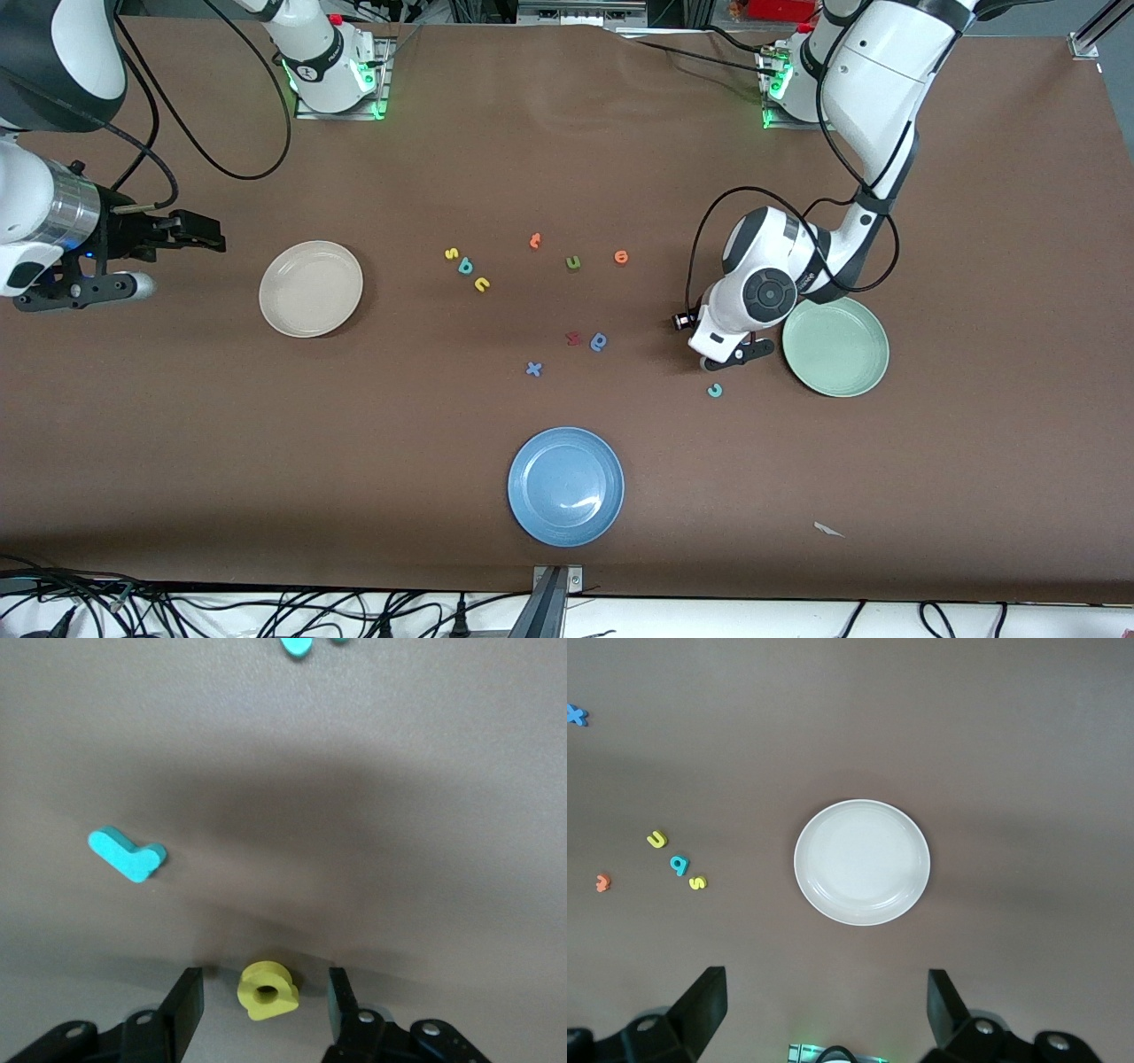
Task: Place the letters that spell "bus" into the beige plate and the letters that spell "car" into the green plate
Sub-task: 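Grasp the yellow ring letter with the left gripper while the right gripper moves out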
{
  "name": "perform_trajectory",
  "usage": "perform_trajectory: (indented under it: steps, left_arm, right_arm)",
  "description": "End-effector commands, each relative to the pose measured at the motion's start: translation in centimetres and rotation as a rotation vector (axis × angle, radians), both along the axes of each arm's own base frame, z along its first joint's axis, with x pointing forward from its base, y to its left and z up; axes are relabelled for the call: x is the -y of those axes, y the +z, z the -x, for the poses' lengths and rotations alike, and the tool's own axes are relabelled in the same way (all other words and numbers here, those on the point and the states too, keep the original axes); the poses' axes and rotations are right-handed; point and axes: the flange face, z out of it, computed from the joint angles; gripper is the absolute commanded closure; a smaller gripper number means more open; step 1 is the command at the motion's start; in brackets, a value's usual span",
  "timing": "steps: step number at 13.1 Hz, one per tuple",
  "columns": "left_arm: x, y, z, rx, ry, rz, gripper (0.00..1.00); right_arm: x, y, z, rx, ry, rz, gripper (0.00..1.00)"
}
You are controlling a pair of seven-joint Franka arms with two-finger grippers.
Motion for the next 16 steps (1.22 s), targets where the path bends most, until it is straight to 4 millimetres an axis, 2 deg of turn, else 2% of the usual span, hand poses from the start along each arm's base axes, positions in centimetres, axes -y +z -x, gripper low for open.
perform_trajectory:
  steps: [1, 3, 4, 5, 7, 8, 10, 12, 13, 15, 16]
  left_arm:
    - [0.5, 0.4, 0.5, 0.001, 0.023, -0.001, 0.40]
    - [0.5, 0.4, 0.5, 0.002, 0.023, -0.003, 0.56]
    - [0.5, 0.3, 0.5, 0.001, 0.021, -0.004, 0.62]
    - [0.5, 0.3, 0.5, 0.002, 0.018, -0.005, 0.62]
    - [0.4, 0.4, 0.5, 0.003, 0.017, -0.005, 0.73]
    - [0.4, 0.5, 0.4, 0.004, 0.014, -0.003, 0.77]
    - [0.3, 1.2, -0.1, 0.012, 0.010, 0.002, 0.83]
    - [-0.1, 3.2, -0.9, 0.044, 0.009, 0.012, 0.85]
    - [-0.6, 4.9, -1.5, 0.072, -0.007, 0.024, 0.85]
    - [-3.2, 7.4, -2.3, 0.057, -0.030, 0.024, 0.85]
    - [-5.2, 8.7, -3.0, 0.034, -0.056, 0.027, 0.85]
  right_arm:
    - [-0.9, -0.9, -0.2, -0.012, 0.014, -0.021, 0.00]
    - [-3.8, -3.6, -0.8, -0.006, 0.035, -0.041, 0.00]
    - [-5.9, -5.0, -0.4, -0.009, 0.055, -0.045, 0.00]
    - [-6.8, -6.2, -0.4, 0.001, 0.038, -0.042, 0.00]
    - [-9.0, -8.3, -0.1, 0.024, 0.048, -0.046, 0.00]
    - [-9.8, -9.3, 0.1, 0.033, 0.039, -0.045, 0.00]
    - [-12.5, -11.8, 0.7, 0.048, 0.055, -0.049, 0.00]
    - [-15.0, -14.0, 1.9, 0.057, 0.045, -0.049, 0.00]
    - [-16.4, -15.1, 2.6, 0.057, 0.054, -0.050, 0.00]
    - [-17.9, -17.5, 4.0, 0.078, 0.077, -0.044, 0.00]
    - [-18.9, -18.9, 4.9, 0.089, 0.079, -0.049, 0.00]
